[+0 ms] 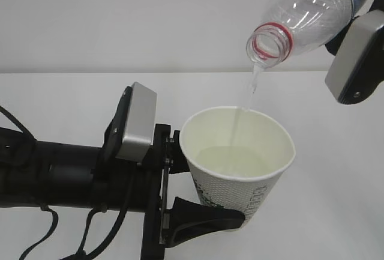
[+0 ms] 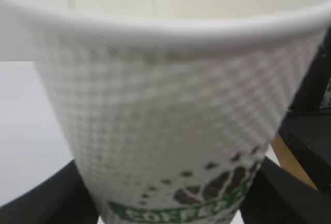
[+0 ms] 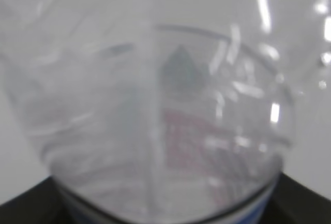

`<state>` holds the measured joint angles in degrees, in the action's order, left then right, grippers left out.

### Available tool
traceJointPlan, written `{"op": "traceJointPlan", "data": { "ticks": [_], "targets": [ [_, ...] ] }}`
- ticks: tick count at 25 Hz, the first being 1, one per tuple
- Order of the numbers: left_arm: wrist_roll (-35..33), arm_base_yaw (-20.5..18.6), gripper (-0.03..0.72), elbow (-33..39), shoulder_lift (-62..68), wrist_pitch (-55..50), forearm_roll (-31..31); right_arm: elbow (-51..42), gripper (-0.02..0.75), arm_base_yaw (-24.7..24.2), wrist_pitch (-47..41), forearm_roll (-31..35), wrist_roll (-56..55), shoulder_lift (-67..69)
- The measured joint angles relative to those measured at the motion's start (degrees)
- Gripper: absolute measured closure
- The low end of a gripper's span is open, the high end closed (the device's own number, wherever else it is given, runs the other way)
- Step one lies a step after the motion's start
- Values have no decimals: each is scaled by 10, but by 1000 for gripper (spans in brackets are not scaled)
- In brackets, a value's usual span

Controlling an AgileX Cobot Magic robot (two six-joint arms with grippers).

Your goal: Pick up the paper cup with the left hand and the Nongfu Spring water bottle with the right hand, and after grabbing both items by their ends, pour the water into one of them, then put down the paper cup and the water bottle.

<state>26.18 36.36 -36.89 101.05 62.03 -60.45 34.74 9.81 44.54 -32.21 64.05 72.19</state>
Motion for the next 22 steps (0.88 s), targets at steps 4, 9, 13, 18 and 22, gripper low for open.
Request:
{"op": "traceJointPlan", "data": {
  "ticks": [4,9,13,18,22],
  "targets": [
    [0,0,163,0,0,0,0,0,253,0,1,0,0,0],
    [0,0,163,0,0,0,0,0,253,0,2,0,0,0],
    [0,0,164,0,0,0,0,0,253,0,3,0,0,0],
    [0,0,164,0,0,0,0,1,253,0,3,0,1,0],
    [0,0,164,0,0,0,0,2,253,0,5,1,1,0]
  ]
}}
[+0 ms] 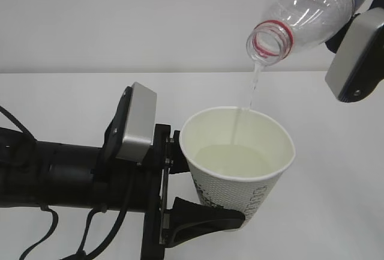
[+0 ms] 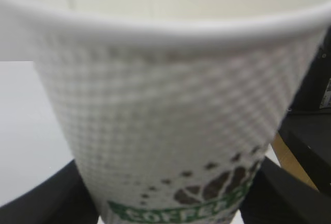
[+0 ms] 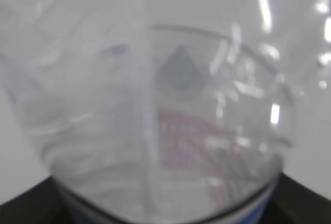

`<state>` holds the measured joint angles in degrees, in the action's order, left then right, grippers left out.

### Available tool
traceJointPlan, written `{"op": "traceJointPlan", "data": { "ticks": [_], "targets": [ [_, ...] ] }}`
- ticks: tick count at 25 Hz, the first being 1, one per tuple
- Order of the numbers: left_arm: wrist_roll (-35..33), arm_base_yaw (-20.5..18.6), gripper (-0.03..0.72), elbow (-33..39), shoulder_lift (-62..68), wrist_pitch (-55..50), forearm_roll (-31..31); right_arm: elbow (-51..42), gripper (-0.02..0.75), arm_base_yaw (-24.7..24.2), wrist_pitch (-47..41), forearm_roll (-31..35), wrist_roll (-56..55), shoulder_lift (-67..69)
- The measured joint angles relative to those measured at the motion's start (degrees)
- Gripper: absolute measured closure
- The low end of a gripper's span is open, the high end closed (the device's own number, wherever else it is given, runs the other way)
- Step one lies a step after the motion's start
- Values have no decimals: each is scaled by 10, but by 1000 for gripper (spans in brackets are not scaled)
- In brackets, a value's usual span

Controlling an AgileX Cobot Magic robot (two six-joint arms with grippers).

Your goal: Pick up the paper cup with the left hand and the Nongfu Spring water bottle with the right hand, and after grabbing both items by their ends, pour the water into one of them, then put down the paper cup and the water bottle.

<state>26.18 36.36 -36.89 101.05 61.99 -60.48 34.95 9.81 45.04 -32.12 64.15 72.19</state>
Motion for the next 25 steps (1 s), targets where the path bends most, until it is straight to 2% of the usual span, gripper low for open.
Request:
{"op": "traceJointPlan", "data": {
  "ticks": [25],
  "targets": [
    [0,0,165,0,0,-1,-1,0,253,0,1,0,14,0]
  ]
}}
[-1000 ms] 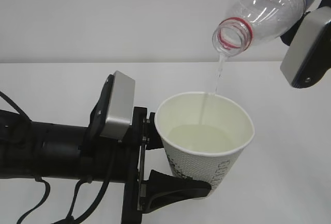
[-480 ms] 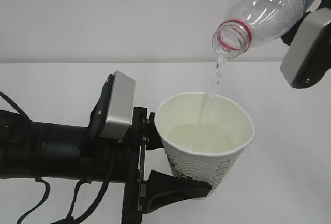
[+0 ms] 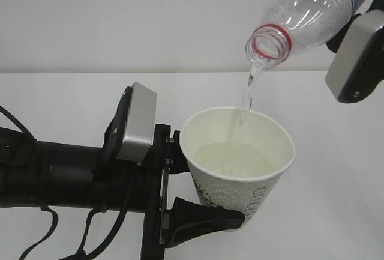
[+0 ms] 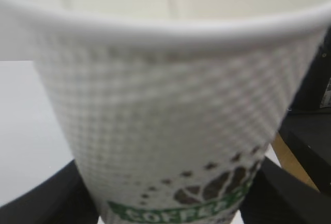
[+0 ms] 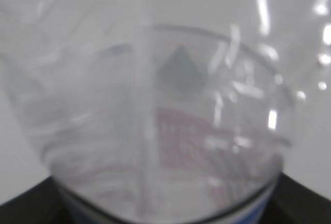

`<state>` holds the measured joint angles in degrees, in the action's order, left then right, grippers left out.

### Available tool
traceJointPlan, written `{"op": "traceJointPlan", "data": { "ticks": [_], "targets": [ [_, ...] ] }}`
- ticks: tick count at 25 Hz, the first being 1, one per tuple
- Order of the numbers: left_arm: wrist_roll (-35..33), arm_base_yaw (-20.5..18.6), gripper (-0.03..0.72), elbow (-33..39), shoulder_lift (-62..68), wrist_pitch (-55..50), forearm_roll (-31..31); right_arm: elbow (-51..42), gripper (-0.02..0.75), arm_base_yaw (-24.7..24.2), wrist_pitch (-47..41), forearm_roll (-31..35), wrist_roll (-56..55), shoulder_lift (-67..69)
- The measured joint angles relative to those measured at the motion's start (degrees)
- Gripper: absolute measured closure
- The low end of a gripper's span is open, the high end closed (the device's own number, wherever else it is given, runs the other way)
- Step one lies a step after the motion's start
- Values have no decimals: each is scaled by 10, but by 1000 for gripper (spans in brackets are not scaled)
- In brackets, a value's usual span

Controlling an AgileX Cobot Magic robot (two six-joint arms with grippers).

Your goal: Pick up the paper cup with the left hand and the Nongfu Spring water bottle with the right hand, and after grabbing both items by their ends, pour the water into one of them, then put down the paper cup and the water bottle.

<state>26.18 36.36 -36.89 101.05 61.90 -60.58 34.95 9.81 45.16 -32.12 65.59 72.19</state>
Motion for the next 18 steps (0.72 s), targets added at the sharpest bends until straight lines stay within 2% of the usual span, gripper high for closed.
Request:
{"op": "traceJointPlan", "data": {
  "ticks": [18],
  "targets": [
    [0,0,165,0,0,-2,0,0,253,0,1,0,0,0]
  ]
}}
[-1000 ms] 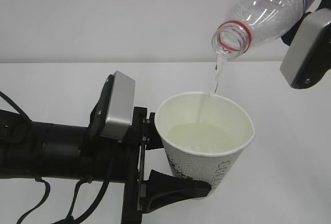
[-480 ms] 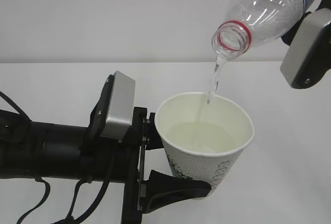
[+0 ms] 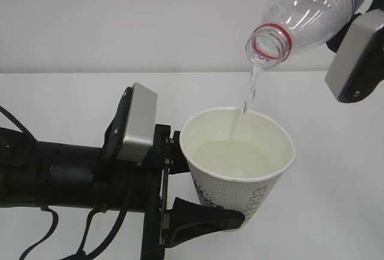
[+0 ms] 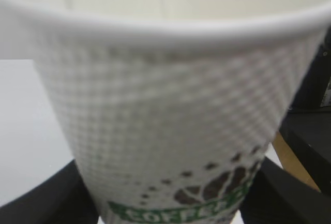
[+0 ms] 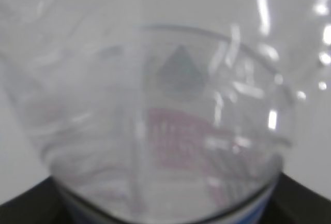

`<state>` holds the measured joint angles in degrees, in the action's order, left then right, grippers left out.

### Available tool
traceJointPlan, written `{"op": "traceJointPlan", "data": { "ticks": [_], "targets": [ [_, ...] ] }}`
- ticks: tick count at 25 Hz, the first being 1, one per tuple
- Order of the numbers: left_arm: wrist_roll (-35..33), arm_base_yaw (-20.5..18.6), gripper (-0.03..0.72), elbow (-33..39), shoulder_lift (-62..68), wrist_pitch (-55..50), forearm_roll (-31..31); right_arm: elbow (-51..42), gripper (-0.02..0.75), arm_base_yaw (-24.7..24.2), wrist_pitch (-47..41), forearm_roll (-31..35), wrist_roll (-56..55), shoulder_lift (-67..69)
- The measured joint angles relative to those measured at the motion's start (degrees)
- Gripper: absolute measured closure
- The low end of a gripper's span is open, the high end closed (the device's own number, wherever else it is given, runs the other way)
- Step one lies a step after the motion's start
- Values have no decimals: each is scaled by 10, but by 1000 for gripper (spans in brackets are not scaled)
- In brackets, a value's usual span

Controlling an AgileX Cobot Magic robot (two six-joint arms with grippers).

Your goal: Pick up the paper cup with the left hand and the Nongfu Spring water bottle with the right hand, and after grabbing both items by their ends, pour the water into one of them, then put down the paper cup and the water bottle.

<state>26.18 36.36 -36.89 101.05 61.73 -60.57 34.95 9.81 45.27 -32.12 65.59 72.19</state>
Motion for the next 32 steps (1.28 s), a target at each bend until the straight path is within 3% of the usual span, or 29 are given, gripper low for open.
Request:
{"op": "traceJointPlan", "data": {
  "ticks": [19,32],
  "targets": [
    [0,0,169,0,0,-1,0,1,253,0,1,0,1,0],
    [0,0,169,0,0,-2,0,1,253,0,1,0,-72,0]
  ]
}}
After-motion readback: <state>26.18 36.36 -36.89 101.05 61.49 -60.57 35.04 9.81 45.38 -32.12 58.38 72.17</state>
